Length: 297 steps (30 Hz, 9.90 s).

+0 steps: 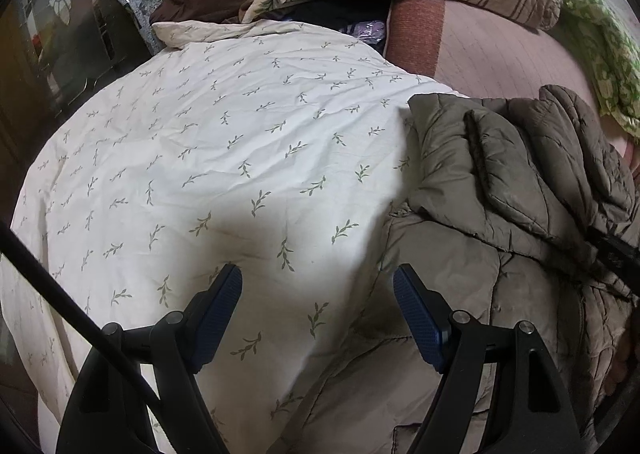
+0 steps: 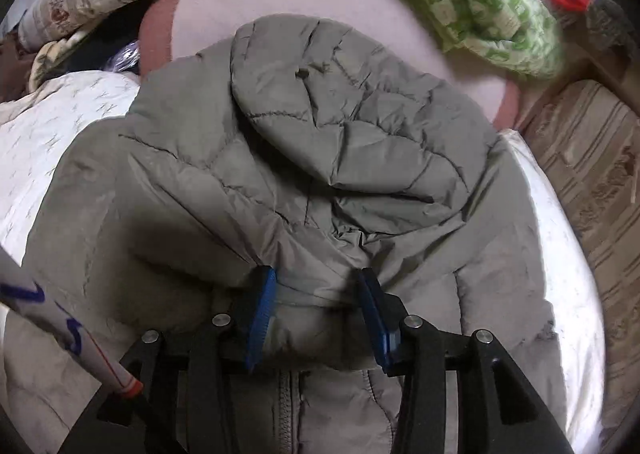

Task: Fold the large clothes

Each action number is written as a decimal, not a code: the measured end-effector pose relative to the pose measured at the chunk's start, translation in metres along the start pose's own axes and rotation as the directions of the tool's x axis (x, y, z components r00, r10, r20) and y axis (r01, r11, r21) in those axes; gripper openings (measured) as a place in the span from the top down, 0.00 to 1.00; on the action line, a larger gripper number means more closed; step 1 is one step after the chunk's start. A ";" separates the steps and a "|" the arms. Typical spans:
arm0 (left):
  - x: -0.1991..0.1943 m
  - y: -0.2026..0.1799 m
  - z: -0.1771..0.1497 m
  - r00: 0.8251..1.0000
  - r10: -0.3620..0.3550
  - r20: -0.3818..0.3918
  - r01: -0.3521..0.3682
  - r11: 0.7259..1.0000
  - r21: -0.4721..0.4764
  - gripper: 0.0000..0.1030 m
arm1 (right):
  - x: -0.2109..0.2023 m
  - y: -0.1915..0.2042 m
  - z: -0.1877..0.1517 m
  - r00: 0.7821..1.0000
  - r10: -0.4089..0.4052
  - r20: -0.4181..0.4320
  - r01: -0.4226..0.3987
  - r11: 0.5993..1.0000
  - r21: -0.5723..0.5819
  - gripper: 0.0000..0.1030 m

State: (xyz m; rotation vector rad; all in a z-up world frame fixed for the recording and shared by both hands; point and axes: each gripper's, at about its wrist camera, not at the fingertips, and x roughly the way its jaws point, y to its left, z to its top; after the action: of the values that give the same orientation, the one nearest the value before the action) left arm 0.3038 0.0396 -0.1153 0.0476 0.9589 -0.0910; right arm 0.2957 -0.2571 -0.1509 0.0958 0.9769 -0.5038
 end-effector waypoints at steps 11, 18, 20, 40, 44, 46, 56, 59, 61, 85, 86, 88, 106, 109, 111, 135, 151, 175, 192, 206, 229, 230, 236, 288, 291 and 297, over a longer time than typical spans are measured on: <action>-0.010 -0.007 -0.011 1.000 0.015 0.017 -0.016 0.998 0.053 0.25 | -0.099 -0.058 -0.078 0.998 0.030 0.057 -0.025 0.997 -0.078 0.28; -0.028 0.014 -0.019 0.989 -0.146 -0.022 0.147 0.989 0.029 0.25 | -0.133 -0.180 -0.150 0.998 -0.066 -0.018 0.068 0.990 0.122 0.28; -0.031 0.025 -0.026 0.980 -0.197 -0.035 0.197 0.980 0.006 0.25 | -0.138 -0.222 -0.170 0.997 -0.070 -0.035 0.076 0.974 0.213 0.25; -0.007 0.035 -0.096 0.825 -0.462 -0.324 0.458 0.884 -0.094 0.25 | -0.066 -0.321 -0.242 0.878 0.475 0.063 -0.414 0.685 0.599 0.23; -0.015 0.030 -0.107 0.789 -0.515 -0.334 0.518 0.851 -0.088 0.25 | -0.062 -0.326 -0.246 0.798 0.593 0.105 -0.516 0.583 0.628 0.23; -0.016 0.037 -0.112 0.761 -0.556 -0.333 0.549 0.827 -0.126 0.25 | -0.061 -0.323 -0.250 0.750 0.652 0.112 -0.562 0.539 0.628 0.23; -0.019 0.071 -0.129 0.689 -0.665 -0.288 0.612 0.747 -0.260 0.31 | -0.086 -0.293 -0.281 0.648 0.760 0.056 -0.649 0.511 0.563 0.34; -0.023 0.071 -0.135 0.695 -0.662 -0.280 0.610 0.749 -0.257 0.31 | -0.089 -0.283 -0.290 0.638 0.769 0.038 -0.652 0.513 0.558 0.35; -0.027 0.071 -0.139 0.699 -0.657 -0.281 0.610 0.753 -0.244 0.31 | -0.090 -0.273 -0.296 0.651 0.759 0.008 -0.639 0.541 0.547 0.39; -0.057 0.038 -0.171 0.865 -0.444 -0.233 0.455 0.890 -0.006 0.38 | -0.111 -0.216 -0.326 0.698 0.715 -0.019 -0.603 0.602 0.523 0.63; -0.061 0.033 -0.172 0.882 -0.408 -0.234 0.423 0.906 0.017 0.53 | -0.113 -0.216 -0.325 0.715 0.699 -0.022 -0.590 0.620 0.518 0.67; -0.070 0.030 -0.170 0.881 -0.405 -0.245 0.419 0.908 0.010 0.71 | -0.119 -0.218 -0.321 0.719 0.695 -0.007 -0.594 0.621 0.512 0.80; -0.171 0.075 -0.205 0.840 -0.516 -0.170 0.508 0.857 -0.091 0.84 | -0.229 -0.264 -0.332 0.702 0.702 0.115 -0.679 0.614 0.402 0.85; -0.167 0.074 -0.218 0.860 -0.476 -0.182 0.472 0.879 -0.070 0.83 | -0.233 -0.260 -0.342 0.718 0.691 0.085 -0.661 0.639 0.394 0.85; -0.163 0.068 -0.215 0.873 -0.451 -0.186 0.449 0.892 -0.055 0.83 | -0.233 -0.255 -0.340 0.731 0.679 0.066 -0.646 0.657 0.388 0.85; -0.185 -0.032 -0.009 0.930 -0.355 0.097 0.350 0.935 0.063 0.83 | -0.237 -0.251 -0.134 0.756 0.587 0.289 -0.654 0.697 0.293 0.85; -0.083 -0.092 0.089 0.978 -0.201 0.052 0.198 0.978 0.065 0.82 | -0.145 -0.241 -0.042 0.813 0.472 0.341 -0.576 0.734 0.358 0.84; 0.065 -0.133 0.121 0.991 -0.134 -0.028 0.135 0.991 0.028 0.80 | -0.006 -0.212 0.011 0.884 0.360 0.297 -0.461 0.771 0.439 0.80; -0.019 -0.099 0.125 0.957 -0.288 -0.012 0.286 0.952 -0.107 0.55 | -0.044 -0.221 0.002 0.879 0.275 0.389 -0.446 0.763 0.468 0.11; -0.079 -0.094 0.157 0.934 -0.340 0.106 0.355 0.917 -0.180 0.37 | -0.099 -0.143 -0.008 0.844 0.342 0.412 -0.426 0.895 0.130 0.11; 0.011 -0.230 0.074 0.997 -0.045 0.063 0.024 0.952 0.305 0.33 | -0.002 -0.149 -0.008 0.945 0.264 0.191 -0.308 0.917 0.253 0.12; 0.017 -0.232 0.074 0.997 -0.039 0.062 0.018 0.950 0.312 0.33 | 0.000 -0.149 -0.007 0.946 0.260 0.191 -0.303 0.919 0.250 0.12; 0.035 -0.236 0.079 0.997 -0.042 0.068 0.017 0.945 0.326 0.30 | 0.014 -0.152 -0.006 0.946 0.266 0.187 -0.310 0.911 0.274 0.11; 0.095 -0.077 0.100 0.994 0.080 -0.079 -0.081 0.997 -0.011 0.26 | 0.023 -0.196 -0.008 0.978 0.127 0.166 -0.179 0.918 0.354 0.03; 0.105 -0.080 0.097 0.993 0.083 -0.084 -0.084 0.996 -0.008 0.26 | 0.035 -0.190 -0.008 0.983 0.129 0.131 -0.166 0.927 0.335 0.01; 0.061 -0.089 0.094 0.994 0.106 0.002 -0.106 0.993 0.052 0.26 | 0.009 -0.184 -0.007 0.976 0.044 0.213 -0.113 0.941 0.319 0.05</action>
State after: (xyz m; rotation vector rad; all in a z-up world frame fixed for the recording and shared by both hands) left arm 0.4065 -0.0604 -0.1117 0.1466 0.9533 -0.0182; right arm 0.2118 -0.4201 -0.1359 0.3767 0.6789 -0.5880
